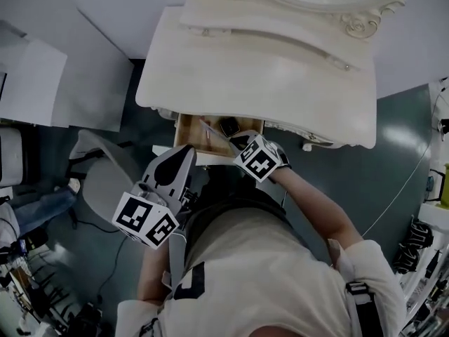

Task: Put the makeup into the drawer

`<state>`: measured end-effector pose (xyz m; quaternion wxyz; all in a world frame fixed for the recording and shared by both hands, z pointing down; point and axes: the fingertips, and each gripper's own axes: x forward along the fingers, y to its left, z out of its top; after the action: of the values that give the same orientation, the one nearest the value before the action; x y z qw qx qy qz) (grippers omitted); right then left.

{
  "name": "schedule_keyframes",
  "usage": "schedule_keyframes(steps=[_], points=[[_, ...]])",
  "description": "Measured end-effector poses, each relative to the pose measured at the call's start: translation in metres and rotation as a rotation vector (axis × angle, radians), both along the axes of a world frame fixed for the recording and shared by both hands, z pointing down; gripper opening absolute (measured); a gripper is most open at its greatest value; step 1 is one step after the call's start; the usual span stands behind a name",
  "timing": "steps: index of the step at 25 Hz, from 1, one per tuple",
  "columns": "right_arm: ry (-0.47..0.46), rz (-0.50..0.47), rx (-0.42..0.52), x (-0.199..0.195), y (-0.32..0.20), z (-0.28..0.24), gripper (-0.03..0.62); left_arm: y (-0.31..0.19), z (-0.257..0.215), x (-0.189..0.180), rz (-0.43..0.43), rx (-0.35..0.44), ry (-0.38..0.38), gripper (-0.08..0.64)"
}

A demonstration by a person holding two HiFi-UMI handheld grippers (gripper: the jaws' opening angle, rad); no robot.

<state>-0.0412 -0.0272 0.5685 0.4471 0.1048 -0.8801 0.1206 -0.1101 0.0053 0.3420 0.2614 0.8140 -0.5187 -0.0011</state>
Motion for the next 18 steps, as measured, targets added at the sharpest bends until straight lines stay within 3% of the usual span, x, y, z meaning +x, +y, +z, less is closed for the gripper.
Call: schedule_keyframes(steps=[3, 7, 13, 18], points=[[0.024, 0.029, 0.030, -0.016, -0.006, 0.008, 0.026, 0.000, 0.005, -0.014, -0.017, -0.014, 0.006, 0.058], [0.068, 0.015, 0.171, -0.034, -0.019, 0.013, 0.026, -0.007, 0.011, -0.032, -0.016, -0.031, 0.017, 0.058], [0.196, -0.185, 0.282, -0.065, -0.006, 0.073, 0.028, -0.011, 0.020, -0.056, -0.013, -0.058, 0.024, 0.058], [0.257, -0.265, 0.254, -0.073, 0.001, 0.100, 0.028, -0.012, 0.031, -0.074, -0.028, -0.083, 0.028, 0.058]])
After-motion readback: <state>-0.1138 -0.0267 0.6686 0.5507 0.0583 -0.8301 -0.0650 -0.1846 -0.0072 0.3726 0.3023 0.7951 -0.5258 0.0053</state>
